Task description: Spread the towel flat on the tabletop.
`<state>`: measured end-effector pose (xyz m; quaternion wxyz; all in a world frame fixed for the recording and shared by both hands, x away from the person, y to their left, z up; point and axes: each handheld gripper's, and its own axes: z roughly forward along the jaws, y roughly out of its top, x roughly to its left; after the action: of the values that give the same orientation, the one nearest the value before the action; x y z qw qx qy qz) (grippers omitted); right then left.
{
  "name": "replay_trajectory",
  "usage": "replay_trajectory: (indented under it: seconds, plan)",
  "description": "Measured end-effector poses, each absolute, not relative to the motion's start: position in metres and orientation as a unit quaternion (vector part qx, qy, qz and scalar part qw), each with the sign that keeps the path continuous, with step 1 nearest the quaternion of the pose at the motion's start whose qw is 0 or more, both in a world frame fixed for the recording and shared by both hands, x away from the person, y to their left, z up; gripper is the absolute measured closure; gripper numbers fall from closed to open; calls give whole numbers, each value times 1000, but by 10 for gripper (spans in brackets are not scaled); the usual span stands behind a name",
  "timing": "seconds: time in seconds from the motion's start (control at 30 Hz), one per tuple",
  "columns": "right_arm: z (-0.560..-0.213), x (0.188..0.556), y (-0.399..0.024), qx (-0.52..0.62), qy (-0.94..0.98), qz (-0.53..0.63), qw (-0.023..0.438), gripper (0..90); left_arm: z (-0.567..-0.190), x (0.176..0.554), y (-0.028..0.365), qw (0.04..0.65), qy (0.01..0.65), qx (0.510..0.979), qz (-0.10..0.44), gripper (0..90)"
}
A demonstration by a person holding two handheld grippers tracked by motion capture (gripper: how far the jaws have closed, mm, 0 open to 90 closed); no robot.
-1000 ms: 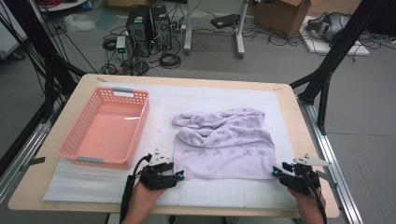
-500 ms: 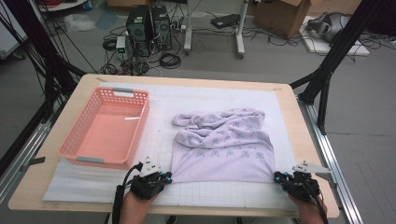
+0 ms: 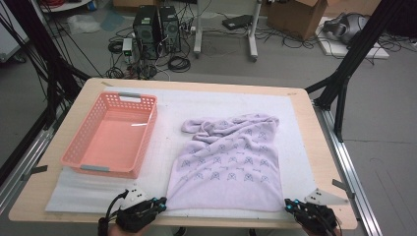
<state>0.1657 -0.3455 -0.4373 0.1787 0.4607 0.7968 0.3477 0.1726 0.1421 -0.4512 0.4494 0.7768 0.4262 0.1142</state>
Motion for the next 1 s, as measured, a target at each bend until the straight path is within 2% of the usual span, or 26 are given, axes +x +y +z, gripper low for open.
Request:
replay_trajectory:
  seconds: [0.17, 0.2, 0.23, 0.33, 0.37, 0.47, 0.57, 0.67, 0.7, 0.73, 0.8, 0.83, 1.0]
  plan:
    - [-439, 149, -378, 498, 768, 363, 176, 892, -453, 166, 138, 451, 416, 782, 109, 874]
    - [-438, 148, -382, 502, 761, 371, 177, 860, -452, 166, 139, 454, 415, 781, 113, 868]
    - [-436, 149, -382, 505, 755, 378, 177, 835, -451, 167, 139, 460, 418, 775, 117, 819]
    - [-434, 154, -371, 494, 757, 387, 179, 759, -448, 173, 140, 481, 424, 757, 127, 597]
    - [-435, 157, -365, 486, 763, 387, 179, 723, -447, 176, 140, 483, 424, 755, 129, 558]
    - [-438, 168, -348, 478, 772, 379, 178, 627, -447, 189, 136, 482, 428, 754, 125, 486]
    - [-442, 180, -334, 476, 777, 370, 179, 586, -449, 199, 129, 473, 430, 759, 120, 477]
    - [-446, 187, -325, 475, 784, 351, 190, 584, -454, 203, 119, 450, 424, 778, 115, 494]
    - [-446, 187, -324, 474, 785, 349, 193, 586, -455, 199, 116, 442, 415, 783, 141, 530]
    - [-446, 187, -324, 473, 786, 347, 196, 587, -454, 197, 114, 431, 409, 789, 157, 612]
    - [-447, 187, -324, 473, 785, 349, 195, 591, -453, 196, 118, 430, 413, 790, 140, 824]
    - [-447, 187, -325, 475, 783, 351, 194, 595, -453, 193, 120, 429, 414, 790, 140, 858]
    - [-447, 187, -325, 473, 782, 356, 194, 633, -452, 170, 135, 432, 418, 789, 129, 871]
